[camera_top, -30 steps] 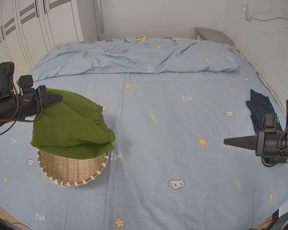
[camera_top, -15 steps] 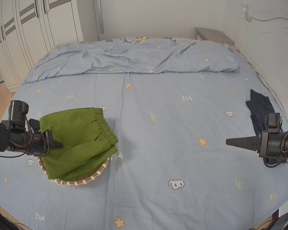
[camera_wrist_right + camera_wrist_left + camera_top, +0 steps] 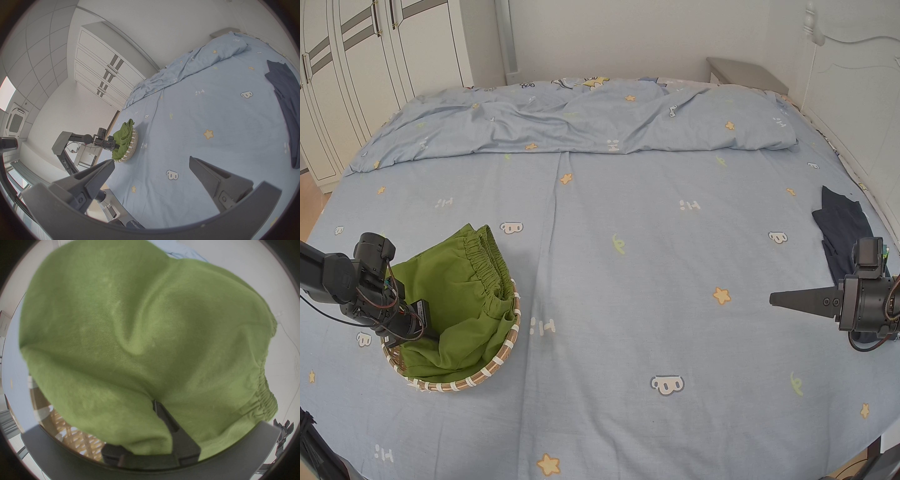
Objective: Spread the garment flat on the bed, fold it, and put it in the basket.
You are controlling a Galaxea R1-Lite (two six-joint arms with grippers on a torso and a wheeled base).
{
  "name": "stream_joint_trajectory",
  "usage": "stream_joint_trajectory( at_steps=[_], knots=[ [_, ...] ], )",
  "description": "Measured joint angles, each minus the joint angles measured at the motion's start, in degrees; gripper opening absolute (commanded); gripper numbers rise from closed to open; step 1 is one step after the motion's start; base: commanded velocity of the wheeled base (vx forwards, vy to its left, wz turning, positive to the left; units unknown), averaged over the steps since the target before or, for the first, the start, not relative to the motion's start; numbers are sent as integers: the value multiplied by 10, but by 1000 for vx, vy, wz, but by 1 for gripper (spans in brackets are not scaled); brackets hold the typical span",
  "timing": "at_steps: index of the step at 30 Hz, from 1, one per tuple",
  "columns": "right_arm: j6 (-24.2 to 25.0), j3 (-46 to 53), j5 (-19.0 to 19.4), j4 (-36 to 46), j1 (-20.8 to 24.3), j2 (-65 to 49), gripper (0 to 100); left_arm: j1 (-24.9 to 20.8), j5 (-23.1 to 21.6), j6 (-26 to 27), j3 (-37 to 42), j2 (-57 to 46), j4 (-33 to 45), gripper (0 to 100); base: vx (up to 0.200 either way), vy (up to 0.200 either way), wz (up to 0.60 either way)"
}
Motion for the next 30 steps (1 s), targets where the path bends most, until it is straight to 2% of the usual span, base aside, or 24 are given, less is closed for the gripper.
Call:
stream_joint_trajectory(
  at_steps=[3,4,10,15,25,30],
  knots=[
    [0,0,0,0,0,0,100,-1,1,-1,-9,16,2,0,0,0,0],
    [0,1,0,0,0,0,100,-1,2,-2,-10,18,2,100,0,0,0],
    [0,1,0,0,1,1,100,-2,2,-3,-12,15,7,100,0,0,0],
    [0,1,0,0,1,1,100,-1,3,-2,-11,-31,24,100,0,0,0],
    [-18,10,-6,-2,0,-19,100,-5,19,-1,-7,-191,49,100,0,0,0],
    [-46,45,-10,-3,1,-93,100,-44,65,-2,30,-304,42,100,0,0,0]
  ],
)
